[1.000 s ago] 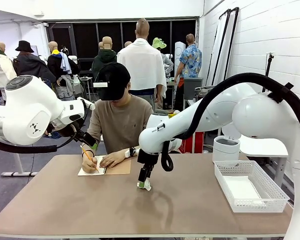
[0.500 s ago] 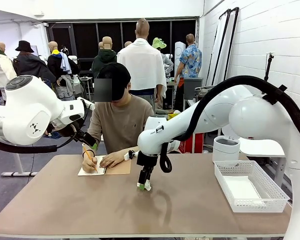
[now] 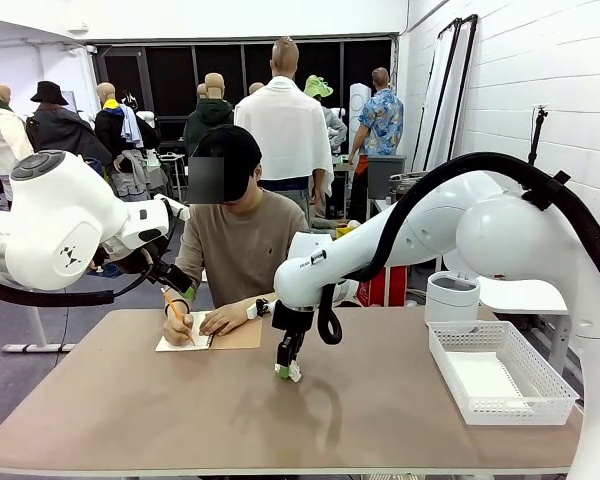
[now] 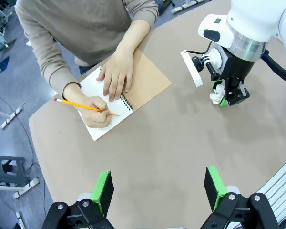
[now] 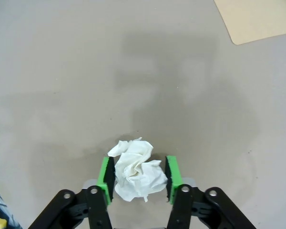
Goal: Sort the paper based on its condition.
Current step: If a person hands you a paper, place it in the Organizing basket , and if it's crumpled, put it in the Trash can.
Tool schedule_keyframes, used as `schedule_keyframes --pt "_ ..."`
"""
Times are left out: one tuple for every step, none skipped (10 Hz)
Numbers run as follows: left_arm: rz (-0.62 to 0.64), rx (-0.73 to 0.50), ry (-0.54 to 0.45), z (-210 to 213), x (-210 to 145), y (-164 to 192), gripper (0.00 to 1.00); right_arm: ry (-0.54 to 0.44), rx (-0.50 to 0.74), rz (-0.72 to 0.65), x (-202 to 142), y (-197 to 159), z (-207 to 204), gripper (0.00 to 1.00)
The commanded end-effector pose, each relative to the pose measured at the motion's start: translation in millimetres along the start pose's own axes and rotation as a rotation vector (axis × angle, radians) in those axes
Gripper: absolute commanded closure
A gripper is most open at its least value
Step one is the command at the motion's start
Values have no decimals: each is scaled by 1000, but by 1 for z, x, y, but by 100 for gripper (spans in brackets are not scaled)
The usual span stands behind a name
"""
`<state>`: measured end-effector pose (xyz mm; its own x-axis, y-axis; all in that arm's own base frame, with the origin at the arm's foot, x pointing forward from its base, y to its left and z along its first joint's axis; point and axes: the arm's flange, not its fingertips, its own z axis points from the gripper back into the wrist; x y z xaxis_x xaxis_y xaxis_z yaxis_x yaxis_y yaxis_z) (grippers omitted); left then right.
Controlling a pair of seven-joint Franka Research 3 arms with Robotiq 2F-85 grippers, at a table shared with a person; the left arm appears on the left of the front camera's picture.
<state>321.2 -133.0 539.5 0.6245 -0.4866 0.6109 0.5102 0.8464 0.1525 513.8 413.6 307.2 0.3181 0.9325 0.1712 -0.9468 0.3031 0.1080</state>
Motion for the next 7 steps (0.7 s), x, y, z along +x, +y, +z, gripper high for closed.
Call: schedule_keyframes --pt "4 -2 -1 0 -1 1 0 17 -13 -13 6 -2 -1 67" --pt "4 -2 -1 0 -1 1 0 22 -11 -17 5 -1 0 67" --pt "4 -2 -1 0 -1 1 0 19 -8 -27 4 -1 4 67" --pt "4 -2 -1 0 -1 1 0 18 -6 -38 0 1 16 67" --pt "4 -2 -1 0 -1 1 0 14 -14 -56 -6 3 35 67" --pt "4 -2 -1 0 -1 1 0 8 -22 -94 -18 3 61 67" --pt "4 -2 -1 0 -1 1 0 -23 -44 -154 -34 0 91 67"
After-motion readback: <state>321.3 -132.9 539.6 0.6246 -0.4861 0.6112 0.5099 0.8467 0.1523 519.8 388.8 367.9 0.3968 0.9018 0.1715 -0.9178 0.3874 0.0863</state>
